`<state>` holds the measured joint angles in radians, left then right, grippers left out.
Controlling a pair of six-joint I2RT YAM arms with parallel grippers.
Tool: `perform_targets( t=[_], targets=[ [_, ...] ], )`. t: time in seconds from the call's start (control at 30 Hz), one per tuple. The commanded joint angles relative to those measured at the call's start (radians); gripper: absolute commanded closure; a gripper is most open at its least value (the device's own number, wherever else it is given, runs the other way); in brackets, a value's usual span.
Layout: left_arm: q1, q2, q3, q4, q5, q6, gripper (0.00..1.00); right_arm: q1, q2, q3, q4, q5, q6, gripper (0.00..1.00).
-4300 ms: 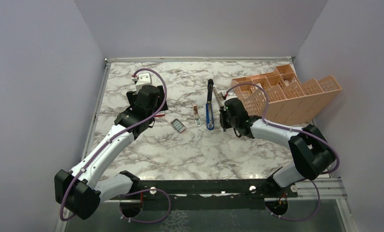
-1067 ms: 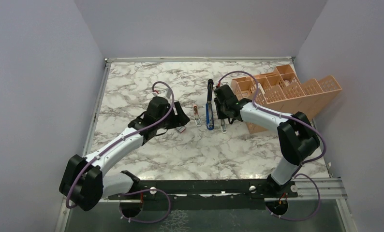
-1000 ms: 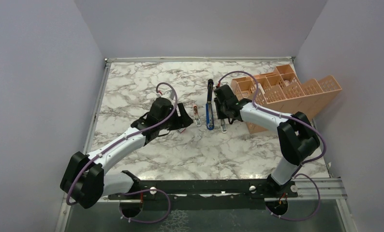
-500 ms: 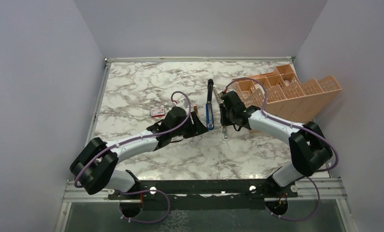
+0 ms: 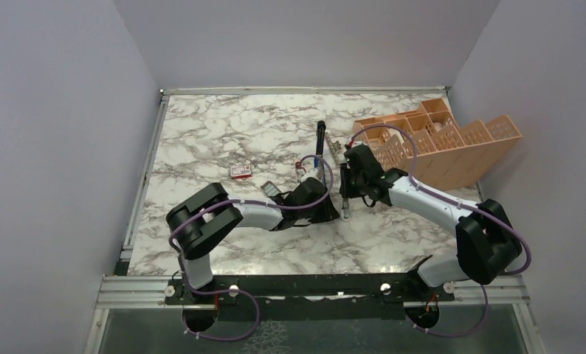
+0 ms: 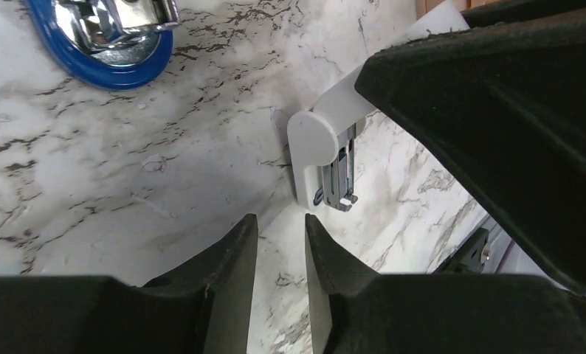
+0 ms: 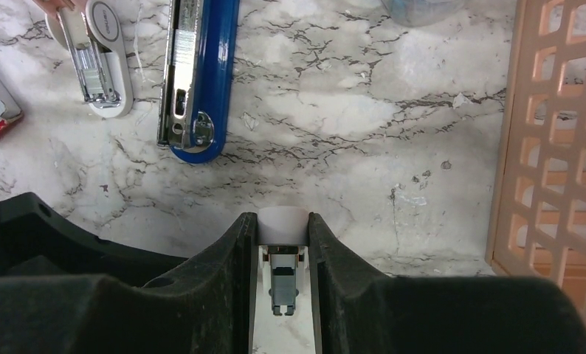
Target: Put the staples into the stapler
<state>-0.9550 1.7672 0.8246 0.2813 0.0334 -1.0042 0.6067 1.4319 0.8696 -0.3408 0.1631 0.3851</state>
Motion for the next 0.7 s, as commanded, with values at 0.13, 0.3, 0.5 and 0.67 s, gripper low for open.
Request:
perform_targets(
  t=[0.13, 0.3, 0.5, 0.67],
  targets=[
    [-0.015, 0.098, 0.039, 0.112, -0.036, -0.032, 0.80, 0.000, -0.031, -0.014, -0.014, -0.026, 0.011, 0.70],
    [-0.023, 0.120, 0.036, 0.129, -0.004, -0.027, 0.82, -0.001, -0.037, -0.037, 0.007, -0.061, 0.009, 0.69],
    [-0.030, 0.134, 0.013, 0.150, 0.020, -0.036, 0.82, 0.000, -0.049, -0.049, 0.011, -0.079, 0.023, 0.69],
    [-0.039, 0.133, -0.017, 0.198, 0.044, -0.031, 0.80, 0.000, -0.043, -0.036, 0.005, -0.078, 0.027, 0.70]
  ],
)
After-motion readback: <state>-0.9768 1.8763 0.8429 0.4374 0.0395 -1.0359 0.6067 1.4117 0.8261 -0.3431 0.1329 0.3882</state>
